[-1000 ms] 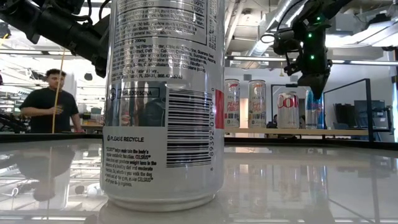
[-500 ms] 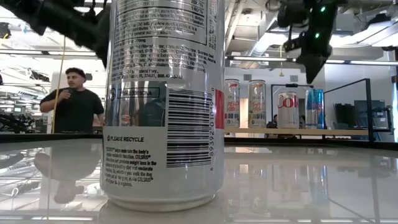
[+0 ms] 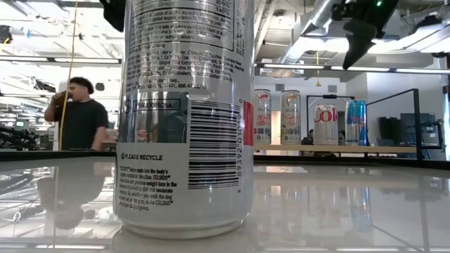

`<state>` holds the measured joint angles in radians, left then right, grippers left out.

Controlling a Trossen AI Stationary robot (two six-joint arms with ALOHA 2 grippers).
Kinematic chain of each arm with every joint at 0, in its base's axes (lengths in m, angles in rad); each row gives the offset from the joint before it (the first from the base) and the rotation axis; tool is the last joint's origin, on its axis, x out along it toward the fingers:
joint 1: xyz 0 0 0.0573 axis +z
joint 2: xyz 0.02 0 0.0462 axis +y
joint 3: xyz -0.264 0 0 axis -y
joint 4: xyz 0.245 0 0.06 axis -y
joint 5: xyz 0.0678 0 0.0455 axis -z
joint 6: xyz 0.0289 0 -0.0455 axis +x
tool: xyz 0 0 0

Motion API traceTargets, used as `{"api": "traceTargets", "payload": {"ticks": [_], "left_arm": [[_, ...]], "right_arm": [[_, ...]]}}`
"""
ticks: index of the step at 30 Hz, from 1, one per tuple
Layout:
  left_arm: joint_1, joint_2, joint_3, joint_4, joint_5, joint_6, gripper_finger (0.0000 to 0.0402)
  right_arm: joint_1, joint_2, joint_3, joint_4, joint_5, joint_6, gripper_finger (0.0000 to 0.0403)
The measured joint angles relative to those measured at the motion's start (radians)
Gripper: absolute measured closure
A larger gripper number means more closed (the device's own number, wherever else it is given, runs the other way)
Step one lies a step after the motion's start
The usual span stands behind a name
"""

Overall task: Place canned beverage on shelf
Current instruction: Put the blue soda can on the shelf aligned with the other blue soda can

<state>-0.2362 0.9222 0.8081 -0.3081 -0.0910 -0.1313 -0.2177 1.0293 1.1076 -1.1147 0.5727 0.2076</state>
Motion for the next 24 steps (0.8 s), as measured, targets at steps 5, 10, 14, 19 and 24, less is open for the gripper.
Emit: {"api": "traceTargets", "payload": {"ticks": [5, 10, 14, 19, 24], "left_arm": [[-0.136, 0.004, 0.046, -0.024, -0.002, -0.028, 0.0089], [-0.248, 0.068, 0.185, -0.096, -0.107, -0.069, 0.0095], [-0.353, 0.191, 0.322, -0.192, -0.215, -0.140, 0.0095], [-0.454, 0.388, 0.512, -0.409, -0.315, -0.311, 0.0096], [-0.501, 0.562, 0.716, -0.691, -0.301, -0.634, 0.0096]], "right_arm": [[0.094, -0.004, 0.000, 0.034, 0.005, 0.029, 0.0382], [0.153, 0.004, 0.000, 0.061, 0.005, 0.029, 0.0382], [0.197, 0.005, 0.000, 0.055, 0.005, 0.030, 0.0382], [0.245, 0.005, 0.000, 0.060, 0.005, 0.001, 0.0382], [0.280, 0.005, 0.000, 0.062, 0.005, -0.074, 0.0382]]}}
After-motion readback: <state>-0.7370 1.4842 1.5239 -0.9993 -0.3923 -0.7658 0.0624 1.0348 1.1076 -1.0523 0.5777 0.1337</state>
